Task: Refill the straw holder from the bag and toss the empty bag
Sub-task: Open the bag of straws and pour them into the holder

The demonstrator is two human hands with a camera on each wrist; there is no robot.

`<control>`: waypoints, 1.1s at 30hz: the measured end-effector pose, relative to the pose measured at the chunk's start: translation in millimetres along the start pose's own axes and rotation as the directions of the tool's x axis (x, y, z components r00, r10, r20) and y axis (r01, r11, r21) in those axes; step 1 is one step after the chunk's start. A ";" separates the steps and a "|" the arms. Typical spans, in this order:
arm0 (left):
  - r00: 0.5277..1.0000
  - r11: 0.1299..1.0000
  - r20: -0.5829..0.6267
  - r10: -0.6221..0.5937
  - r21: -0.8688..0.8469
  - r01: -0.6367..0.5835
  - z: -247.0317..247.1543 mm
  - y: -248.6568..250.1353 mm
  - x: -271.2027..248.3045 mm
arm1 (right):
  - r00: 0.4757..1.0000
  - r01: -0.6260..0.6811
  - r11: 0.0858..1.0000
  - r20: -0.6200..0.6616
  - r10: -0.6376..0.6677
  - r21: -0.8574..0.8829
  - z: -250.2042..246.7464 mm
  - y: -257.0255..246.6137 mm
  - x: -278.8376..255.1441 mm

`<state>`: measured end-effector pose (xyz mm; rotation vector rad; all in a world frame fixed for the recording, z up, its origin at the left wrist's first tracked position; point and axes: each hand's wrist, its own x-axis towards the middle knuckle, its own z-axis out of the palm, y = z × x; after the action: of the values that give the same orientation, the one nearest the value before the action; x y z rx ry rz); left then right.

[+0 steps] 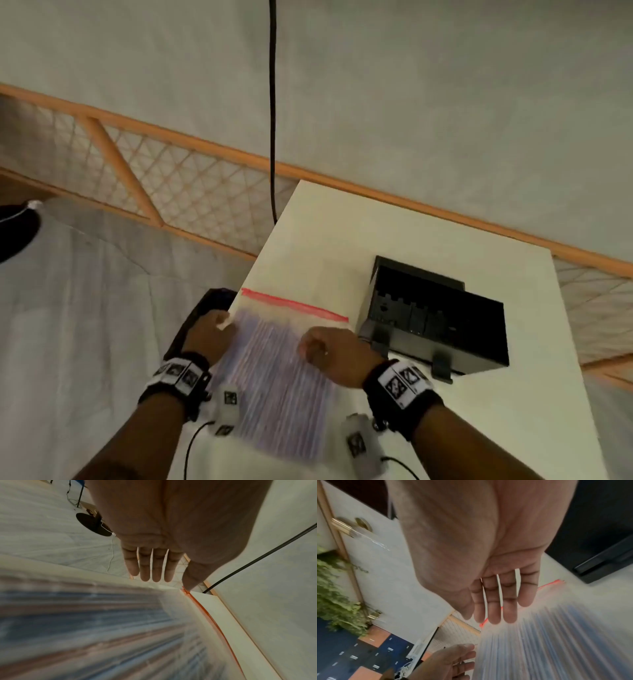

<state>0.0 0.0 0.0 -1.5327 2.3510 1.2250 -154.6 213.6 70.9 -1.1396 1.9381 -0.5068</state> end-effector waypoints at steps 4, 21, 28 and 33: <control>1.000 1.000 -0.015 -0.002 -0.024 0.001 6.8 15.0 31.8 | 0.992 -0.068 0.998 -0.110 0.066 -0.012 0.5 -2.5 78.9; 0.993 0.768 -0.106 0.057 -0.631 -0.112 15.4 5.7 51.8 | 0.995 -0.061 0.971 -0.088 0.041 -0.231 10.1 0.2 140.3; 0.949 0.411 -0.104 0.297 -0.883 -0.225 -47.3 -6.6 -20.7 | 0.927 0.122 0.961 -0.316 -0.200 -0.247 -21.3 -2.2 9.3; 0.825 0.343 0.116 0.554 -0.934 -0.099 -72.6 -48.0 -74.0 | 0.829 0.371 0.907 -0.511 -0.227 0.199 -5.1 -5.6 -68.8</control>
<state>99.7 -1.6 55.7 -0.6082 1.7062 2.9406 -137.8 269.4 108.1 -1.2101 1.9960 -1.3148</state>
